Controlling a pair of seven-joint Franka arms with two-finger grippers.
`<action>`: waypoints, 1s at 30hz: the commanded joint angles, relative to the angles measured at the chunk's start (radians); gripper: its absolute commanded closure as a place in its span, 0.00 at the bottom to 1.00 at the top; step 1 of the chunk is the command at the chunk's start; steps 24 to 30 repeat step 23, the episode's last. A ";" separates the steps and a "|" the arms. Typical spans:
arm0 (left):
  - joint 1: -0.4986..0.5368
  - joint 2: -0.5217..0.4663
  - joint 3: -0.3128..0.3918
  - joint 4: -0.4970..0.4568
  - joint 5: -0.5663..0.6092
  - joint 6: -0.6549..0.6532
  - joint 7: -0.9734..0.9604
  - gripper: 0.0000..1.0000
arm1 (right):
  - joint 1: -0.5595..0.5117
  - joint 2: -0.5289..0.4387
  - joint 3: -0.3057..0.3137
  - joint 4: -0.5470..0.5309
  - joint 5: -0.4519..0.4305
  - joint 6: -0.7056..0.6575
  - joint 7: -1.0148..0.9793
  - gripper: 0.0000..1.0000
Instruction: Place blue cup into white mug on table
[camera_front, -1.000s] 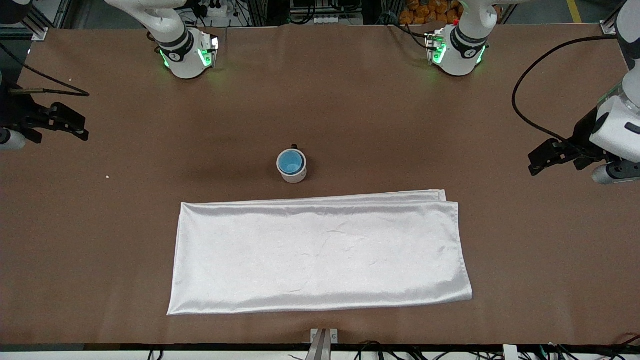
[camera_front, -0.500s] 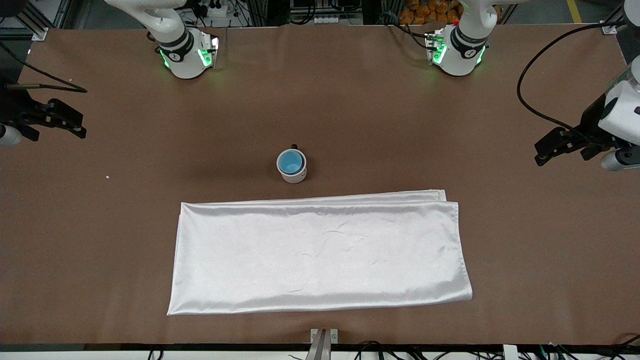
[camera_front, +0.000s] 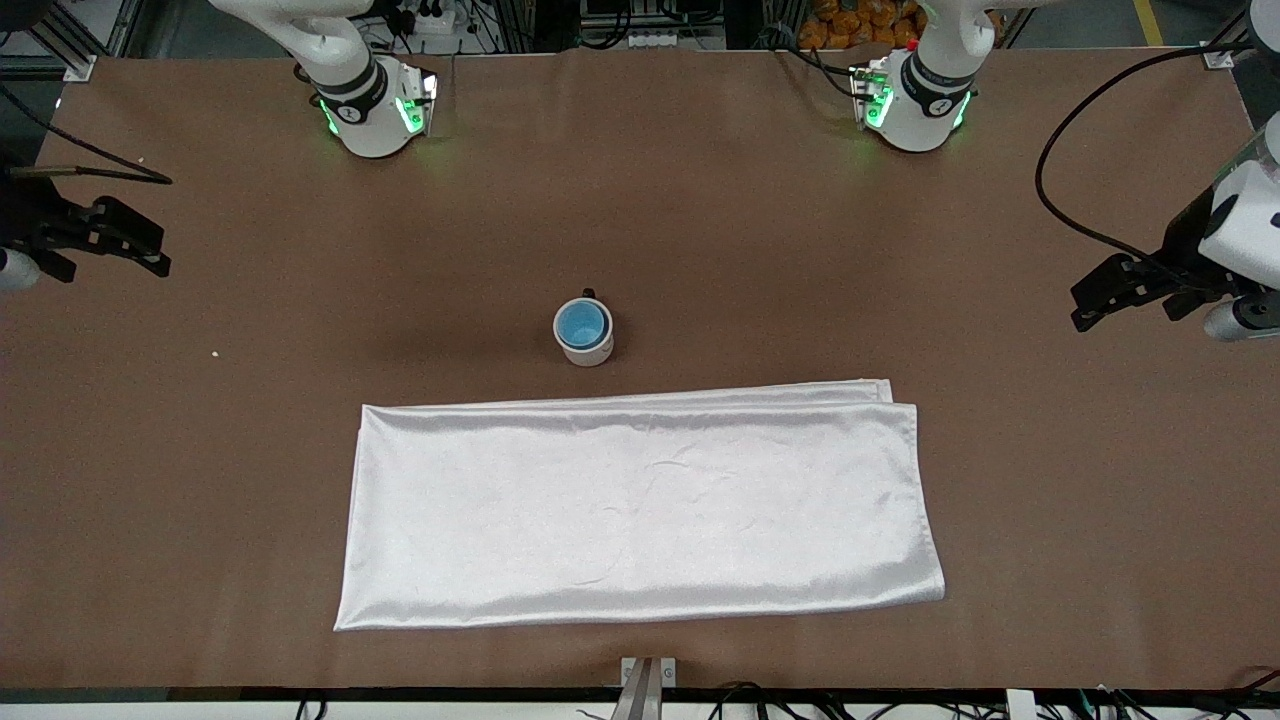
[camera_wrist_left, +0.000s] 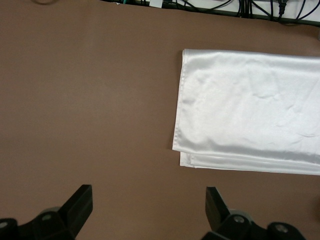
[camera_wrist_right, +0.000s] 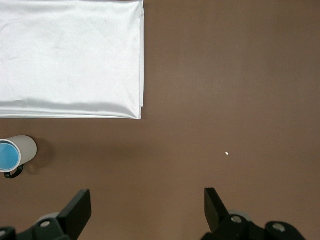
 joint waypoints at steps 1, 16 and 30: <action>0.012 -0.024 -0.002 -0.021 -0.020 -0.002 0.029 0.00 | 0.002 -0.006 -0.002 0.010 0.002 -0.006 -0.008 0.00; 0.010 -0.027 -0.007 -0.016 -0.024 -0.002 0.092 0.00 | 0.005 -0.006 -0.002 0.010 0.000 -0.007 -0.008 0.00; 0.010 -0.027 -0.008 -0.016 -0.040 -0.010 0.086 0.00 | 0.005 -0.006 -0.002 0.010 0.000 -0.007 -0.006 0.00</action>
